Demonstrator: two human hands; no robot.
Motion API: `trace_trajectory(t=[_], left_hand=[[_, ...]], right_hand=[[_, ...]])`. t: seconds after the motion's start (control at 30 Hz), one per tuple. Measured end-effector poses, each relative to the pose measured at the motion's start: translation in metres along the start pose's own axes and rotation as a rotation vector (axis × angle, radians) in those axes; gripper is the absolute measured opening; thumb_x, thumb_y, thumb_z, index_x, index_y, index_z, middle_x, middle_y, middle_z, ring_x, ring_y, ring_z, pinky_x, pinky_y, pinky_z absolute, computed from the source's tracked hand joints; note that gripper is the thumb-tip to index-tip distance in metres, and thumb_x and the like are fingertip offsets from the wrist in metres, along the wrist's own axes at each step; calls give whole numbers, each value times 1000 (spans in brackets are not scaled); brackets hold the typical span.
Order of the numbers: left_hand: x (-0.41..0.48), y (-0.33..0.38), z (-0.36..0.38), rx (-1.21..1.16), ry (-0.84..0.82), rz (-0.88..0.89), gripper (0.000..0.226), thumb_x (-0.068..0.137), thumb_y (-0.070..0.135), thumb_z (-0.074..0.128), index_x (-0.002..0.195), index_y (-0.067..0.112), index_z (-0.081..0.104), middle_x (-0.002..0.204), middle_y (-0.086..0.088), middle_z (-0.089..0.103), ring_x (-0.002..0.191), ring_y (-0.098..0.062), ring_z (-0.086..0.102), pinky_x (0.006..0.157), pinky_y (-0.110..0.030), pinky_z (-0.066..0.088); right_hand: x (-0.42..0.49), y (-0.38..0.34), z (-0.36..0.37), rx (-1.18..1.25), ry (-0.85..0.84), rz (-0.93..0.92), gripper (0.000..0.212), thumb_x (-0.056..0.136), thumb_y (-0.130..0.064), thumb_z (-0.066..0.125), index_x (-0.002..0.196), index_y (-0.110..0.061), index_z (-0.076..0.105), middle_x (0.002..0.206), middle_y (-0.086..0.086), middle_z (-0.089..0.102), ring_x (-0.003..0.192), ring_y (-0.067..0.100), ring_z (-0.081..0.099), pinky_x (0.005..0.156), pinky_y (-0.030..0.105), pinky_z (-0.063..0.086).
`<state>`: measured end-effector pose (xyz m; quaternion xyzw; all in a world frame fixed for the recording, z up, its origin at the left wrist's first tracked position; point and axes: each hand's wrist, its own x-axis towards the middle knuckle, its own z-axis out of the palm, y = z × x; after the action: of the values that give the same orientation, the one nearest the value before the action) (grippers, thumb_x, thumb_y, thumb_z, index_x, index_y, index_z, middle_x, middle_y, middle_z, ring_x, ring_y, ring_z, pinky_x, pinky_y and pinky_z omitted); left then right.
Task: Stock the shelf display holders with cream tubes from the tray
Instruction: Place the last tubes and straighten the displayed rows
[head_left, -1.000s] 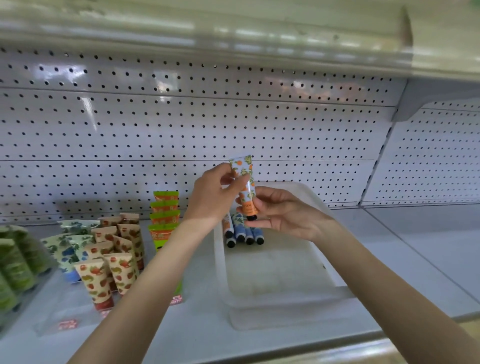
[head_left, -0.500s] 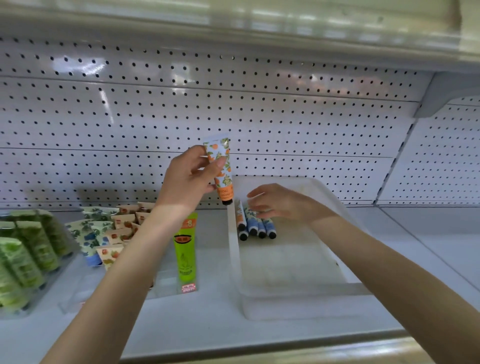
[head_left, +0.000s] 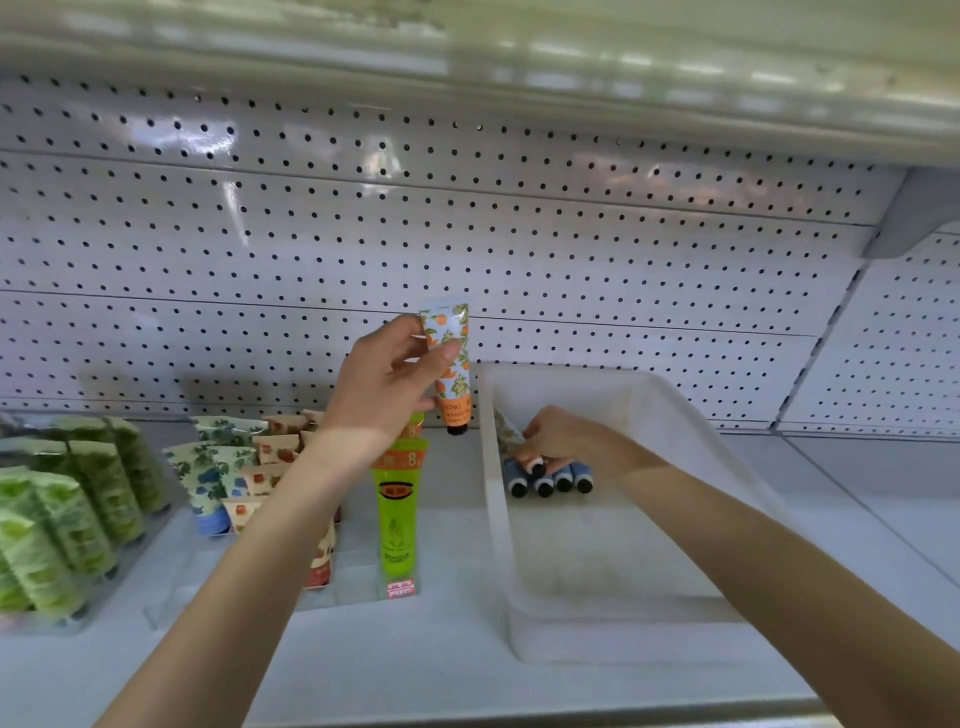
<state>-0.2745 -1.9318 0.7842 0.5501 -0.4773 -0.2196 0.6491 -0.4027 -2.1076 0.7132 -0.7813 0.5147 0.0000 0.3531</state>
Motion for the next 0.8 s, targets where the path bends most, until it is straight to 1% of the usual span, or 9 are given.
trace_trajectory(t=[0.03, 0.1, 0.13, 0.27, 0.37, 0.47, 0.6, 0.7, 0.8], left_hand=[[1, 0, -1, 2, -2, -1, 12, 90, 13, 57, 102, 11, 57, 96, -4, 64, 81, -4, 64, 62, -19, 56], [2, 1, -4, 16, -8, 2, 11, 90, 15, 58, 100, 13, 58, 98, -3, 65, 82, -3, 64, 65, -21, 57], [2, 2, -5, 19, -9, 8, 8, 90, 15, 58, 98, 15, 58, 96, -1, 65, 78, -1, 65, 65, -20, 57], [2, 8, -5, 9, -20, 40, 4, 90, 17, 58, 93, 19, 60, 93, 1, 66, 72, 6, 64, 62, -17, 56], [0, 15, -5, -21, -28, 49, 4, 90, 17, 57, 91, 19, 60, 89, 4, 64, 69, 9, 63, 56, -12, 51], [-2, 22, -9, -53, -50, 50, 6, 90, 18, 57, 87, 22, 60, 85, 4, 63, 67, 8, 62, 54, -13, 51], [-4, 27, -23, -48, -71, 32, 3, 89, 21, 58, 88, 19, 61, 87, 2, 65, 73, 1, 64, 60, -20, 57], [-9, 29, -32, -41, -86, 24, 15, 89, 20, 58, 97, 7, 61, 93, -6, 64, 83, -11, 62, 69, -30, 58], [-16, 32, -41, -43, -109, 36, 23, 89, 18, 57, 101, -1, 59, 96, -9, 60, 81, -11, 60, 68, -29, 58]], right_hand=[[-1, 3, -4, 17, -19, 15, 25, 77, -17, 64, 92, 3, 66, 78, 13, 68, 66, 18, 68, 57, 17, 55], [-5, 10, -12, 79, -44, 46, 31, 68, -15, 63, 92, 5, 68, 94, 20, 71, 86, 29, 71, 81, 36, 58], [-7, 11, -16, 142, -42, 43, 29, 69, -14, 64, 91, 5, 67, 100, 21, 70, 91, 31, 69, 85, 41, 56], [-25, 9, -27, 531, -8, -49, 16, 88, -11, 62, 99, -2, 56, 99, 15, 66, 91, 27, 67, 72, 35, 55], [-49, 2, -35, 676, 27, -191, 19, 91, -16, 59, 104, -2, 56, 92, 9, 65, 82, 19, 64, 75, 31, 53], [-77, -5, -39, 734, 98, -336, 27, 91, -18, 59, 108, 3, 57, 95, 10, 63, 86, 20, 62, 72, 27, 55], [-110, -15, -37, 797, 199, -465, 21, 89, -12, 61, 109, -4, 58, 99, 11, 66, 91, 24, 65, 77, 32, 55], [-131, -28, -30, 826, 243, -487, 20, 88, -9, 62, 108, -8, 57, 102, 12, 67, 94, 26, 67, 75, 31, 57], [-149, -41, -20, 848, 257, -530, 13, 87, -7, 62, 97, -10, 55, 101, 12, 66, 96, 28, 66, 72, 33, 56]])
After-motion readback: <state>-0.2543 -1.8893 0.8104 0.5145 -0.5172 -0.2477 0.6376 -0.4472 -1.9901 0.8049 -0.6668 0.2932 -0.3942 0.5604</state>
